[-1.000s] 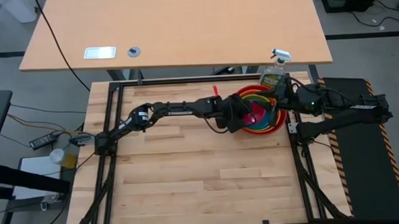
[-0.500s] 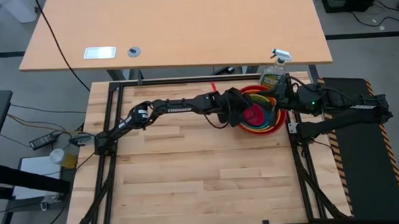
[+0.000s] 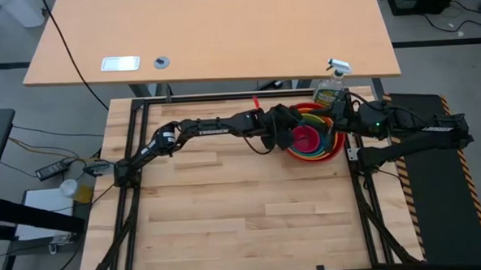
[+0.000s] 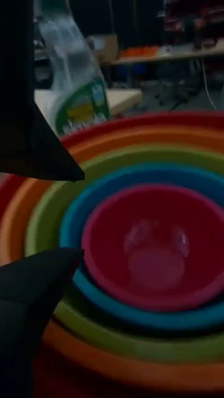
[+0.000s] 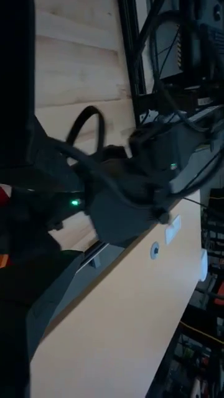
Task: Nest bowls inside each other by size order
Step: Return to Home Position
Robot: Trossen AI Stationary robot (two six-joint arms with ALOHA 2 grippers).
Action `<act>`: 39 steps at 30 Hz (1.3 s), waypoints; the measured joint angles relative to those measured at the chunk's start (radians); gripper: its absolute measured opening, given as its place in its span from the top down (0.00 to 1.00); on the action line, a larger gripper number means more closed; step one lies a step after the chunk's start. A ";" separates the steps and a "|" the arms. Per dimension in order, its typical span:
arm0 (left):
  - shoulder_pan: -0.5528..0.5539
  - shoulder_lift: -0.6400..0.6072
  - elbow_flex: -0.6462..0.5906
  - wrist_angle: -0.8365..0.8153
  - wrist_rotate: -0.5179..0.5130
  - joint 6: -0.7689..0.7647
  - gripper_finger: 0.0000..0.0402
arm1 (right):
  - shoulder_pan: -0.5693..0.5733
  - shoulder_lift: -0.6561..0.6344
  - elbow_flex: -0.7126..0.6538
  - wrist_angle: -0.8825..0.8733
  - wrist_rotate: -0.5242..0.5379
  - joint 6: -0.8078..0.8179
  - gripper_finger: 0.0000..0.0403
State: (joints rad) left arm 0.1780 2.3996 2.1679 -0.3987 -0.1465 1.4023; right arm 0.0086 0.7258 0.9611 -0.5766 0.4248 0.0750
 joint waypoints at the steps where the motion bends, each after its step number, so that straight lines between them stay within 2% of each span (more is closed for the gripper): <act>1: 0.000 -0.012 0.001 -0.007 -0.009 -0.011 0.53 | 0.000 0.000 0.000 0.000 0.000 0.000 0.58; 7: -0.016 -0.071 0.000 -0.045 -0.120 -0.190 0.54 | 0.001 -0.012 0.000 0.011 -0.004 -0.010 0.58; 10: -0.020 -0.116 0.001 -0.120 -0.162 -0.307 0.58 | 0.011 -0.042 0.000 0.032 -0.024 -0.029 0.58; 14: -0.018 -0.177 0.001 -0.313 -0.143 -0.529 0.65 | 0.019 -0.105 -0.021 0.069 -0.008 -0.043 0.58; 20: -0.014 -0.272 0.001 -0.652 -0.149 -0.837 0.76 | 0.021 -0.227 -0.186 0.222 0.000 -0.037 0.58; 24: -0.030 -0.313 0.001 -0.829 -0.092 -1.005 0.81 | 0.021 -0.298 -0.309 0.330 -0.006 -0.032 0.58; 27: -0.083 -0.333 -0.018 -0.870 -0.016 -1.069 0.84 | 0.021 -0.347 -0.393 0.415 -0.033 -0.007 0.58; 31: -0.180 -0.406 -0.212 -0.773 0.078 -1.080 0.87 | 0.021 -0.406 -0.492 0.496 -0.078 0.036 0.58; 35: -0.258 -0.537 -0.502 -0.606 0.086 -1.112 0.88 | 0.021 -0.455 -0.552 0.511 -0.079 0.078 0.58; 39: -0.290 -0.729 -0.774 -0.389 0.092 -1.207 0.88 | 0.021 -0.492 -0.572 0.516 -0.079 0.083 0.58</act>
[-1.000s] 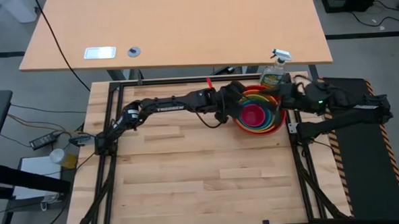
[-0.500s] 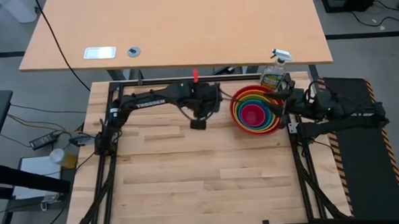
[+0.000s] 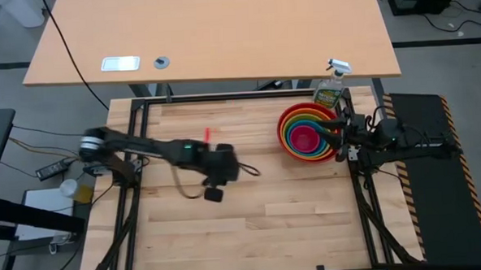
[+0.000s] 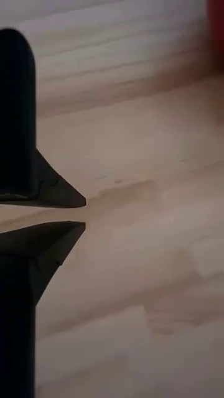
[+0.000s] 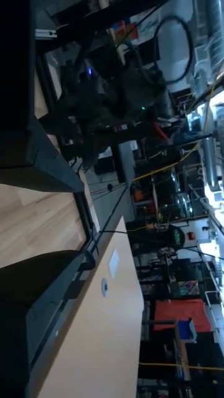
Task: Nest bowls inside each other by size order
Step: Return to Home Position
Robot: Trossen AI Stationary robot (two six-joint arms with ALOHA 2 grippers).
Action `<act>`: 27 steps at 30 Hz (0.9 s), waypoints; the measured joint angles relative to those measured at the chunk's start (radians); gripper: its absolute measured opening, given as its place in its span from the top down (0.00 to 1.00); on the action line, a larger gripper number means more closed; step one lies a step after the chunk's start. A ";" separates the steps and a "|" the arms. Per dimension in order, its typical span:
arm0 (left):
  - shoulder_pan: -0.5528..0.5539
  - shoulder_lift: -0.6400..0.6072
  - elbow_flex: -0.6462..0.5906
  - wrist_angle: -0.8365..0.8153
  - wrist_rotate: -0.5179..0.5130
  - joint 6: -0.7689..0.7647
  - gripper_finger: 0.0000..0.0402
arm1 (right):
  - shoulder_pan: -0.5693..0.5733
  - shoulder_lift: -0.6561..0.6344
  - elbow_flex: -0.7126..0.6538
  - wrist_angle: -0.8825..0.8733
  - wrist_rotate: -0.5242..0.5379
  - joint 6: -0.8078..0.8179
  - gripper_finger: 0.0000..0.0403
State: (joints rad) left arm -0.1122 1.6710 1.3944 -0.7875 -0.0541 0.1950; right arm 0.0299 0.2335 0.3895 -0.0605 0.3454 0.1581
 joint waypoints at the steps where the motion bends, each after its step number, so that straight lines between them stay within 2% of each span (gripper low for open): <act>1: -0.003 -0.053 -0.064 0.053 0.009 -0.026 0.88 | 0.000 -0.008 -0.003 -0.001 0.000 0.000 0.58; 8: -0.010 -0.410 -0.460 0.397 0.033 -0.166 0.88 | 0.000 -0.039 -0.007 -0.022 -0.037 -0.025 0.58; 15: -0.011 -0.683 -0.761 0.687 0.034 -0.233 0.88 | 0.000 -0.041 -0.008 -0.065 -0.036 -0.028 0.58; 21: -0.011 -0.857 -0.987 0.930 0.068 -0.308 0.88 | 0.000 -0.041 -0.070 -0.058 -0.030 0.004 0.58; 27: -0.011 -0.958 -1.203 1.228 0.090 -0.371 0.88 | 0.000 -0.042 -0.148 0.006 -0.027 0.022 0.58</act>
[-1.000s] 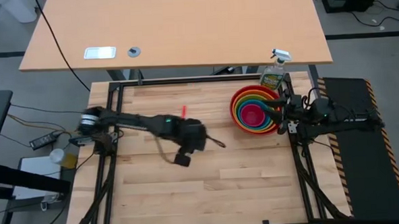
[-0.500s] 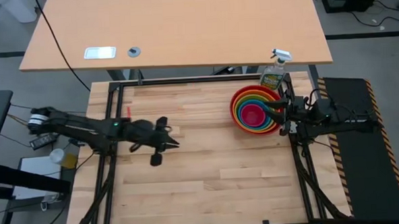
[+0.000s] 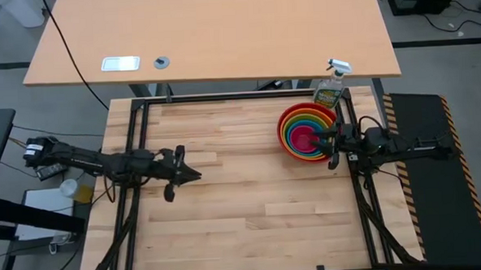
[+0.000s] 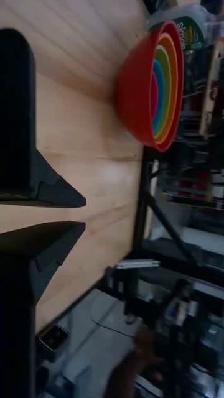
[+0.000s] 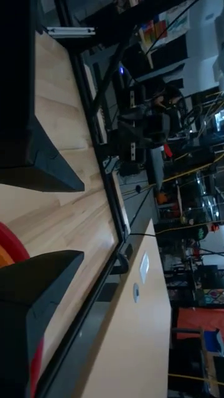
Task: Nest bowls inside each other by size order
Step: Return to Home Position
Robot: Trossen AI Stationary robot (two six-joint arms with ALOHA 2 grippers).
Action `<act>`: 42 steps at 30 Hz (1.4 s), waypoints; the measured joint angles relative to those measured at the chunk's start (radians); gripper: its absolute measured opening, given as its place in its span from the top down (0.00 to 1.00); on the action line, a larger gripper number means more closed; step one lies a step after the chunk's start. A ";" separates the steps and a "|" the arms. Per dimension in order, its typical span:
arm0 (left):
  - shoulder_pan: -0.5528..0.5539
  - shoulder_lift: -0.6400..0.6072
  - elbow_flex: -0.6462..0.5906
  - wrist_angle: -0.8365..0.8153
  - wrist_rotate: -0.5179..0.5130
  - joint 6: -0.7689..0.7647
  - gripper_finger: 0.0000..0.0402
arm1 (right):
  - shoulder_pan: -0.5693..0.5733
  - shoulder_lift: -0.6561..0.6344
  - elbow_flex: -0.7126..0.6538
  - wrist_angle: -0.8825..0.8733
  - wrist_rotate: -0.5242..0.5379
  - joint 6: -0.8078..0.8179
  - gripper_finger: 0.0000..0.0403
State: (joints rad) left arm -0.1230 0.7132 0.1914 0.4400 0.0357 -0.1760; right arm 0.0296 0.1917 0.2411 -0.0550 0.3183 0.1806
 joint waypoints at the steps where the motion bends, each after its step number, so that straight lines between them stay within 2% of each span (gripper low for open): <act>1: 0.000 -0.013 -0.030 0.038 0.000 -0.013 0.88 | 0.000 -0.004 -0.014 0.008 0.000 0.000 0.58; 5: 0.000 -0.066 -0.114 0.147 0.000 -0.050 0.88 | 0.000 -0.033 -0.048 0.017 0.001 0.008 0.58; 11: 0.000 -0.143 -0.180 0.176 -0.001 -0.058 0.88 | 0.000 -0.122 -0.095 0.017 0.002 0.012 0.58; 16: -0.005 -0.174 -0.183 0.173 -0.004 -0.037 0.88 | 0.000 -0.190 -0.141 0.009 0.001 0.037 0.58; 27: -0.007 -0.171 -0.183 0.176 0.057 -0.018 0.99 | 0.000 -0.189 -0.196 0.020 0.001 0.073 0.58; 31: -0.031 -0.171 -0.183 0.176 0.056 -0.001 0.99 | 0.000 -0.188 -0.222 0.080 -0.028 0.065 0.58; 42: -0.124 -0.170 -0.183 0.151 -0.048 0.097 0.99 | 0.000 -0.188 -0.235 0.114 -0.055 0.001 0.58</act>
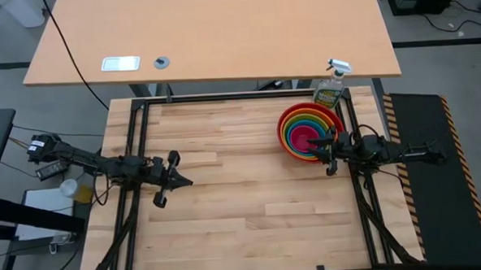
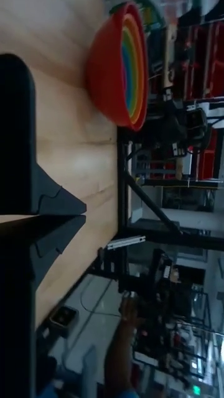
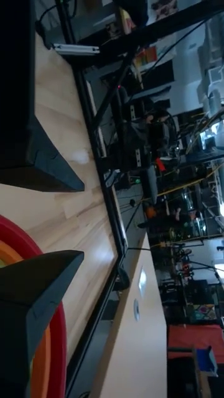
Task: Nest bowls inside each other by size order
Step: Return to Home Position
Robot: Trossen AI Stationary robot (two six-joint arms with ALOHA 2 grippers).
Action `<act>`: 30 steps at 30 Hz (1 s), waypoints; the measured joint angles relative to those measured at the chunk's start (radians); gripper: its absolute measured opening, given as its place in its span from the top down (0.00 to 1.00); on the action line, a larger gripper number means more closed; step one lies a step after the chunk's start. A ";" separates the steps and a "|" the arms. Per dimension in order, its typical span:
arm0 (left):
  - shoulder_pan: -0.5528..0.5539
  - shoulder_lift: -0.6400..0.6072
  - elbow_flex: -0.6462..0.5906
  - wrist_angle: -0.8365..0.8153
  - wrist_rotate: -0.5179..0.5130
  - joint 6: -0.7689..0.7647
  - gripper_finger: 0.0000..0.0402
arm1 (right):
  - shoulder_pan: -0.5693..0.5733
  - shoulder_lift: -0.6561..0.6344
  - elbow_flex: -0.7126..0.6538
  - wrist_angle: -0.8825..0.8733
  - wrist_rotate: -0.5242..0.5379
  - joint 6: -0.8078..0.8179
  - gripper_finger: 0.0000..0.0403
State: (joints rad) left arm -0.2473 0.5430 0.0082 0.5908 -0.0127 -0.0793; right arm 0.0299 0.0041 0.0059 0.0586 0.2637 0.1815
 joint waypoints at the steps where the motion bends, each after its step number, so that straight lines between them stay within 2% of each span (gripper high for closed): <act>1: -0.003 0.000 0.000 0.000 -0.002 0.019 0.99 | 0.000 0.000 0.000 0.000 0.000 -0.007 0.58; 5: -0.004 0.000 0.000 0.001 -0.003 0.095 0.99 | 0.000 0.000 0.000 0.007 0.016 -0.015 0.58; 11: -0.003 0.000 0.000 0.001 -0.005 0.101 0.97 | 0.000 0.000 0.000 0.040 0.103 0.033 0.58; 16: -0.003 0.000 0.000 -0.006 -0.005 0.100 0.97 | 0.000 0.000 0.000 0.042 0.134 0.034 0.58; 30: -0.003 0.000 -0.001 -0.006 -0.005 0.094 0.97 | 0.000 0.000 0.000 0.044 0.130 0.052 0.58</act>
State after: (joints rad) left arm -0.2504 0.5430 0.0074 0.5849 -0.0174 0.0151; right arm 0.0299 0.0044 0.0059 0.1023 0.3939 0.2333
